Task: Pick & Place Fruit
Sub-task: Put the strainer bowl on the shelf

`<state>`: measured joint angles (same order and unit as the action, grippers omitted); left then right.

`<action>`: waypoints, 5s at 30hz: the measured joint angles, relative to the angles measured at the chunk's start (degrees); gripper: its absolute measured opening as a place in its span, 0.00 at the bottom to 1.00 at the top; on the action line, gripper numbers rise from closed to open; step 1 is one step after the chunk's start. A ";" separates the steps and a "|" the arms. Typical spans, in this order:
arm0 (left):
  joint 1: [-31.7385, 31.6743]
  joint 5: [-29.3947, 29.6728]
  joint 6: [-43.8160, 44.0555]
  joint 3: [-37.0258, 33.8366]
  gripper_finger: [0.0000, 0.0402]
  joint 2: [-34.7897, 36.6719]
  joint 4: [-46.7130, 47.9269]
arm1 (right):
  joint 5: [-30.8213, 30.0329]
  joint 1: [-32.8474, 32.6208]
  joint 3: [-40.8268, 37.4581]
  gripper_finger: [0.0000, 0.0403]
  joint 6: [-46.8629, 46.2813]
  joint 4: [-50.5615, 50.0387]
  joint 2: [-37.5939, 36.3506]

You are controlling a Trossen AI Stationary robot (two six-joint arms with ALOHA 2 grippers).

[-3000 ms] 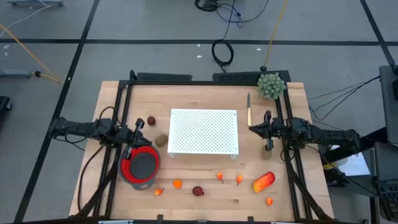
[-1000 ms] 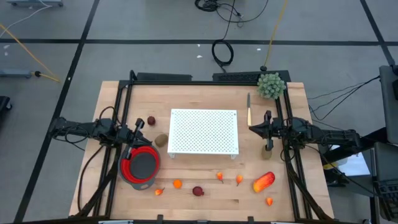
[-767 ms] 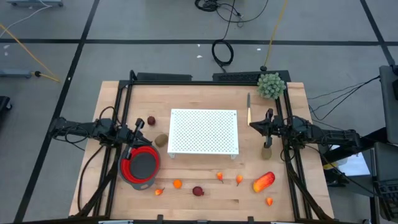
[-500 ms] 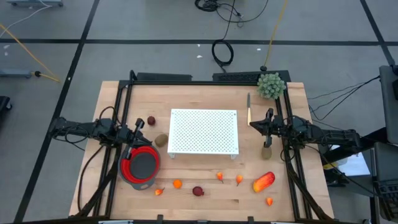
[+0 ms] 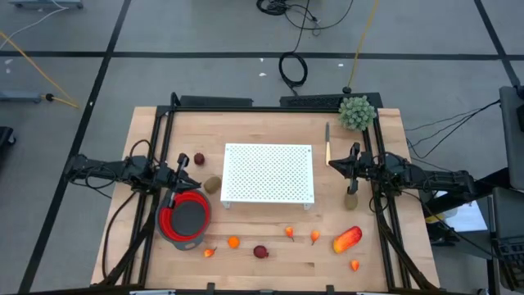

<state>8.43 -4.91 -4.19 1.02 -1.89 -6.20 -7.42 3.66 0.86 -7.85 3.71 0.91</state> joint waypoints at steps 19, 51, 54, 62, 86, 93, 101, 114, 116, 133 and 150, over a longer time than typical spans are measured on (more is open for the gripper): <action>0.00 1.14 17.01 0.49 0.05 -0.02 -8.99 | 0.00 0.00 -0.02 0.00 -5.86 12.63 0.02; 3.06 17.02 48.81 43.68 0.00 -39.54 46.87 | 15.61 -0.02 -0.02 0.00 -15.09 13.62 0.02; 3.40 16.29 53.46 46.35 0.01 -41.50 53.65 | 15.21 -0.02 -0.02 0.00 -15.07 13.62 0.02; 4.20 15.45 62.44 48.08 0.00 -42.51 67.41 | 15.16 -0.02 -0.02 0.00 -12.24 13.61 0.02; 12.62 -1.82 103.57 48.06 0.00 -50.90 79.61 | 14.84 -0.02 -0.02 0.00 -5.78 13.61 0.02; 23.59 -6.45 113.69 48.04 0.01 -56.26 79.32 | 14.93 -0.02 -0.02 0.00 -5.78 13.59 0.02; 39.85 -1.73 137.92 48.04 0.01 -57.85 73.45 | 14.95 -0.02 -0.01 0.00 -5.78 13.60 0.02; 47.07 0.05 146.80 48.04 0.02 -62.41 71.10 | 14.95 0.00 -0.02 0.00 -1.95 14.07 0.02; 47.70 -1.85 146.81 48.04 0.01 -62.23 72.05 | 14.95 -0.02 -0.02 0.00 -1.87 14.05 0.02; 51.38 -2.49 147.03 48.02 0.36 -62.23 81.05 | 14.95 -0.01 -0.01 0.00 -1.89 14.93 0.02; 51.09 0.32 147.65 43.95 0.69 -62.23 77.65 | 14.95 -0.01 -0.01 0.00 -1.91 14.88 0.02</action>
<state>59.52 -4.58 143.47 44.97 -64.12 71.45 7.53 3.65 0.85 -9.76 18.59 0.93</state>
